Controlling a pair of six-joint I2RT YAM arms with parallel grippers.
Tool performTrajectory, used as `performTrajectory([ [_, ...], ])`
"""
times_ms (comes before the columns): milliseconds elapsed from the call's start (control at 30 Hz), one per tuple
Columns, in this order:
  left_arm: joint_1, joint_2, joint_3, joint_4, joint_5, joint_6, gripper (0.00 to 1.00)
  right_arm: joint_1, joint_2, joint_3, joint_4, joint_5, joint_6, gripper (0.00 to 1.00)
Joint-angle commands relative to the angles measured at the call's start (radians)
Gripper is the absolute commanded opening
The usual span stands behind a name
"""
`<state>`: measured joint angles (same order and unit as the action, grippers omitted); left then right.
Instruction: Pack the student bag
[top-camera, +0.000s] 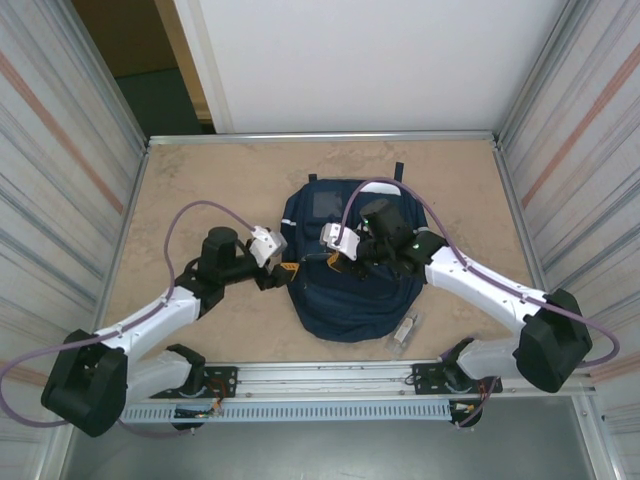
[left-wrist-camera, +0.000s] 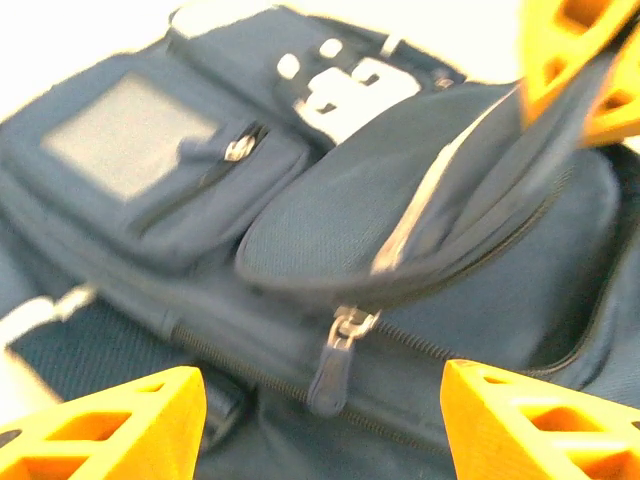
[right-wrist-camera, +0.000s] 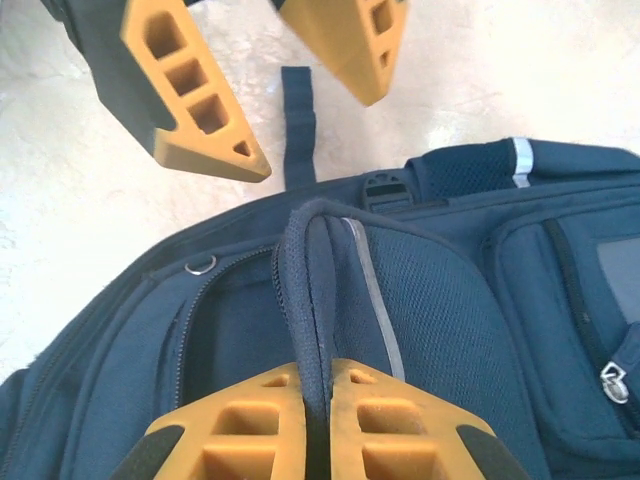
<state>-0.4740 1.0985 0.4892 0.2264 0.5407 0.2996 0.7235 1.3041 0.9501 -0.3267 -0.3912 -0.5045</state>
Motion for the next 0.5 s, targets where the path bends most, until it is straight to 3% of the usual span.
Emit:
performTrajectory([
  [0, -0.003, 0.014, 0.055, 0.028, 0.152, 0.189, 0.64, -0.019, 0.011, 0.052, -0.006, -0.114, 0.06, 0.06],
  [100, -0.02, 0.072, 0.078, 0.077, 0.184, 0.224, 0.64, -0.024, 0.015, 0.061, -0.022, -0.143, 0.096, 0.06],
  [233, -0.077, 0.154, 0.158, 0.002, 0.186, 0.349, 0.64, -0.045, 0.002, 0.031, 0.013, -0.201, 0.144, 0.07],
  [367, -0.14, 0.231, 0.214, -0.001, 0.099, 0.406, 0.62, -0.061, -0.009, 0.021, 0.015, -0.215, 0.202, 0.07],
  [433, -0.147, 0.266, 0.241, 0.022, 0.06, 0.381, 0.54, -0.061, -0.024, -0.003, 0.04, -0.218, 0.222, 0.12],
  [467, -0.148, 0.281, 0.254, 0.034, 0.064, 0.365, 0.44, -0.061, -0.034, -0.015, 0.052, -0.204, 0.243, 0.18],
])
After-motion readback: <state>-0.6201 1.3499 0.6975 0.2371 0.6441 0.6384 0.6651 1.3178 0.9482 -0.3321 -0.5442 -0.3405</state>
